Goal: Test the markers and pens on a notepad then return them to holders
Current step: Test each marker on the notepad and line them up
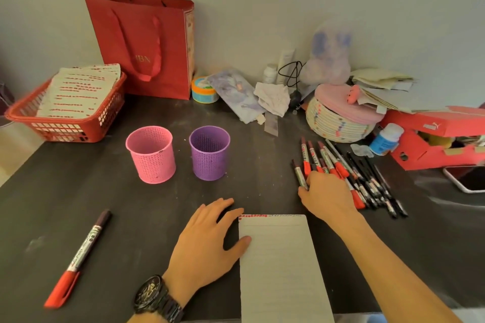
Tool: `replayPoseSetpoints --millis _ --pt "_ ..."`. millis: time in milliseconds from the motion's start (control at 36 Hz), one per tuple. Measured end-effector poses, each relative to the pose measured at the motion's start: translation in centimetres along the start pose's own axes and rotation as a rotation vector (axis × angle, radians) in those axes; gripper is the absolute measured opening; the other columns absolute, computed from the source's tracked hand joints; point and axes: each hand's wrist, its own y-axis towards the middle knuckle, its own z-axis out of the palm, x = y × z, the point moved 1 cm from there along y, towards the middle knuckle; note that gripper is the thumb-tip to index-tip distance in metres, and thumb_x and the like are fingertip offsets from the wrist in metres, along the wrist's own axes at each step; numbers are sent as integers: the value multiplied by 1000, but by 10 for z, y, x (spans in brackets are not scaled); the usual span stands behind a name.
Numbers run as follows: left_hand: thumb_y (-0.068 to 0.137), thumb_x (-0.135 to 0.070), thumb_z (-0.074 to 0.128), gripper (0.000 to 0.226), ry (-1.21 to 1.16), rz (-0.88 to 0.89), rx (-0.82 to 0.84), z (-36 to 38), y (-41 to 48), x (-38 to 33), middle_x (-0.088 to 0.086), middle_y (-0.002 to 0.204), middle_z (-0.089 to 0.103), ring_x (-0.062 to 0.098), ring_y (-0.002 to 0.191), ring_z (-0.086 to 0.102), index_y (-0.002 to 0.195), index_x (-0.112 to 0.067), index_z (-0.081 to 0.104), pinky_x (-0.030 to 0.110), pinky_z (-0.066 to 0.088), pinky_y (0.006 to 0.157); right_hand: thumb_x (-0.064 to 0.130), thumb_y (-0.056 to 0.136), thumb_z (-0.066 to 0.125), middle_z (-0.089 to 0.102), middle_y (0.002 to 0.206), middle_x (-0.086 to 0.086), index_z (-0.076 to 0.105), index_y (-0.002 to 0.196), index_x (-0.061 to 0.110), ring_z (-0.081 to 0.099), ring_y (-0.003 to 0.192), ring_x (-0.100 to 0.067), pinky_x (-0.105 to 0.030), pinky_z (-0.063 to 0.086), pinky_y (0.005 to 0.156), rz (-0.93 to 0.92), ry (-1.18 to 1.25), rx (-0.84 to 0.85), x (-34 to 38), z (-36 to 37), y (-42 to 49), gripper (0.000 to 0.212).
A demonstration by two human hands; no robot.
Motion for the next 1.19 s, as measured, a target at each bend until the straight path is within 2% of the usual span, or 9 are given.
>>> replayPoseSetpoints --millis 111,222,389,583,667,778,917,1056,1194 --pt "80 -87 17 78 7 -2 -1 -1 0 -1 -25 159 17 2 148 10 148 -50 25 29 -3 115 36 96 57 66 76 4 58 93 19 61 69 -13 -28 42 55 20 204 -71 -2 -1 -9 18" --pt "81 -86 16 78 -1 -1 -13 -3 -1 -3 -24 159 20 3 148 13 148 -48 28 29 -1 116 34 95 61 69 68 9 57 90 30 67 62 -5 -26 53 61 88 697 -72 1 -5 -34 7" --pt "84 -85 16 75 -28 -2 -10 -5 -2 -5 -23 157 24 2 147 16 149 -48 27 28 1 117 1 96 55 75 82 -13 63 95 6 70 62 -25 -28 57 56 102 1409 70 18 -1 -95 10" --pt "86 -80 17 57 -340 -60 -114 -18 -10 -12 -43 121 42 -19 119 36 126 -53 47 10 35 100 26 83 75 74 80 -8 79 92 24 70 64 -20 -27 57 60 129 1504 162 39 14 -139 10" --pt "91 -77 17 46 -425 -17 -128 -25 -17 -27 -39 111 53 -8 112 51 113 -55 50 7 42 83 44 71 75 75 78 -4 78 99 29 70 66 -18 -26 57 61 98 1456 179 44 17 -144 31" --pt "101 -63 24 41 -546 77 -89 -27 -20 -50 -24 100 64 5 95 62 102 -43 59 21 50 75 39 84 77 77 85 0 78 100 38 72 75 -15 -24 57 64 -10 1495 143 51 17 -148 17" --pt "96 -70 13 62 -418 -8 -211 -21 -18 -58 -11 65 56 12 65 56 68 -31 53 26 42 53 38 84 69 77 107 -4 79 102 23 71 105 -22 -38 55 91 136 1730 27 58 15 -144 25" --pt "98 -64 16 62 -284 -65 -318 -14 -20 -66 -9 56 50 17 59 52 63 -25 50 24 36 45 35 91 56 65 80 -10 64 80 9 67 79 -23 -37 53 81 337 2320 73 69 3 -139 29" --pt "95 -62 18 68 -349 -230 -368 -10 -18 -80 -2 49 47 21 49 46 55 -14 44 36 39 46 36 95 56 48 65 -1 52 68 15 53 61 -18 -35 46 75 475 2561 -11 80 1 -138 35"
